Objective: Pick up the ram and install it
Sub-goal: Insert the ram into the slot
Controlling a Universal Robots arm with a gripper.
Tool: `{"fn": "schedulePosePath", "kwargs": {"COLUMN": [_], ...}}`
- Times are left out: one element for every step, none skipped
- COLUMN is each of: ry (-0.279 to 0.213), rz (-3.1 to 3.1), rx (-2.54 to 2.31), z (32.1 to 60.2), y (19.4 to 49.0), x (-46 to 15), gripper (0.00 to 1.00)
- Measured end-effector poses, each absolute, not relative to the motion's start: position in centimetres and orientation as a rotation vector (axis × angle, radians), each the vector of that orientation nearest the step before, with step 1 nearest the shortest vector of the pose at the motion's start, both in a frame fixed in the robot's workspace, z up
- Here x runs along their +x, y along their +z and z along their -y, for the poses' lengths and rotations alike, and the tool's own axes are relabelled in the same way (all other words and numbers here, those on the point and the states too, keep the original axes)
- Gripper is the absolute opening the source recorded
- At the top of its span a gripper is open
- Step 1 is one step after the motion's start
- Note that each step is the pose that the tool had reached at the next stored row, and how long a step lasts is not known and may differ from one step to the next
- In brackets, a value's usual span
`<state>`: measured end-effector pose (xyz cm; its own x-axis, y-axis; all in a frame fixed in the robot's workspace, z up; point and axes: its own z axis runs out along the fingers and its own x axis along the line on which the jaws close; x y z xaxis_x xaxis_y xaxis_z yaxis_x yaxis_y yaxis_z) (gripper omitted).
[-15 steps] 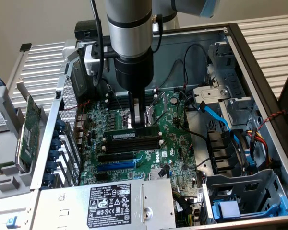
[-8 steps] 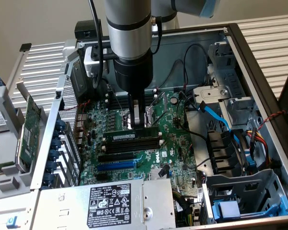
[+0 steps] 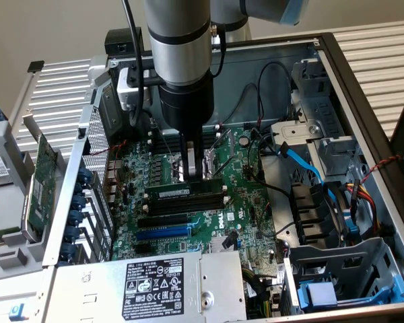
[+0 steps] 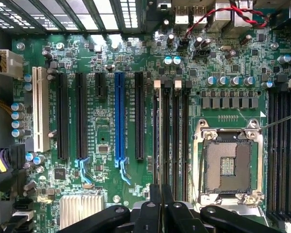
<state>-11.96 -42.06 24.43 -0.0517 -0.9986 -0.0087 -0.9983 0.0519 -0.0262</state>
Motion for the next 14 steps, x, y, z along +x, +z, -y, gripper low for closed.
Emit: {"fn": "schedulePosePath", "kwargs": {"ry": [-0.02,-0.02,-0.02,-0.02,-0.02,-0.02,-0.02,-0.02,-0.02,-0.021,-0.021,-0.021,-0.022,-0.022], "rz": [-2.261,-2.261,-2.261,-2.261,-2.261,-2.261,-2.261,-2.261,-2.261,-2.261,-2.26,-2.26,-2.26,-2.26], "rx": [-2.146,-2.146,-2.146,-2.146,-2.146,-2.146,-2.146,-2.146,-2.146,-2.146,-2.146,-2.146,-2.146,-2.145], "z": [42.06,42.06,42.06,42.06,42.06,42.06,42.06,42.06,42.06,42.06,42.06,42.06,42.06,42.06], "y": [24.38,24.31,24.25,24.22,24.19,24.13,24.08,24.04,23.99,23.94,23.88,23.83,23.78,23.74], "x": [-11.96,-11.96,-11.96,-11.96,-11.96,-11.96,-11.96,-11.96,-11.97,-11.99,-12.01,-12.04,-12.06,-12.08], "gripper": [0.13,0.13,0.13,0.13,0.13,0.13,0.13,0.13,0.13,0.13,0.13,0.13,0.13,0.13]}}
